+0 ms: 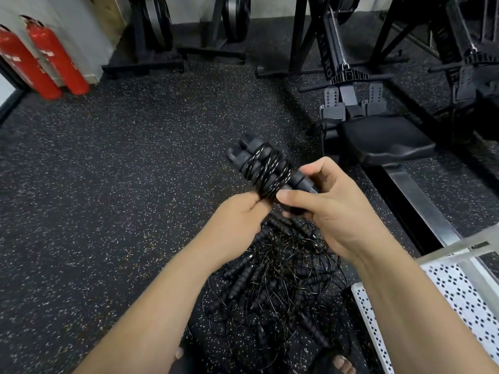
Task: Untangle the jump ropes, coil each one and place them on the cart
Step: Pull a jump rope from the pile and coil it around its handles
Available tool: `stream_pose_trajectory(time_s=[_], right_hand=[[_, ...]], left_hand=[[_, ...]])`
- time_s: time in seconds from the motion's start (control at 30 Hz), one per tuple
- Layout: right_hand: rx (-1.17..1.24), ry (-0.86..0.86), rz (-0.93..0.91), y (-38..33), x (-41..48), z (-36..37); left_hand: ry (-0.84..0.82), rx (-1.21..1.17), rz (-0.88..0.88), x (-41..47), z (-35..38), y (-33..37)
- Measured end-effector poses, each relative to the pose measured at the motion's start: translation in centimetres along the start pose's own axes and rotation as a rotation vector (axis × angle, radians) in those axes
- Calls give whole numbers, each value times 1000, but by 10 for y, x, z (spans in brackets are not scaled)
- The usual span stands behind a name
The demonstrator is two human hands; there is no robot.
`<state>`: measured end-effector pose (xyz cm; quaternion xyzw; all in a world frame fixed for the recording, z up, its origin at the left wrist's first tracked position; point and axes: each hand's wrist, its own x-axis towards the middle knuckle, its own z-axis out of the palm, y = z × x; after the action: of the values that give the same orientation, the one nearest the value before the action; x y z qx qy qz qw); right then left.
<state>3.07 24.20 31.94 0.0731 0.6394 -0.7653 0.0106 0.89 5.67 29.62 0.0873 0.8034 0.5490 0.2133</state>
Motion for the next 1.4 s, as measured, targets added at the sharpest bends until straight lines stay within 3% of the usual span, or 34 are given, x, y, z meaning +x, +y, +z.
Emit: stream_pose_trajectory(time_s=[0.17,0.33,0.53,0.73,0.93,1.13,1.4], right_hand=[[-429,-49,57,3,2,-9],[-623,-138,29,0,-3,-2],[-509,50,29,8,0,1],[-706,200,3,10,-2,10],[-484,280,29,20,3,9],[-440,361,-23,18,4,9],[-134,338,81,12,7,3]], left_hand=[[2,197,42,1,-14,-1],[-36,344,53,4,-21,-11],[60,257,78,3,-9,-7],[-15,320,46,-1,4,2],[132,392,178,-3,8,0],[337,386,256,-3,9,-4],[272,488,314,-10,5,0]])
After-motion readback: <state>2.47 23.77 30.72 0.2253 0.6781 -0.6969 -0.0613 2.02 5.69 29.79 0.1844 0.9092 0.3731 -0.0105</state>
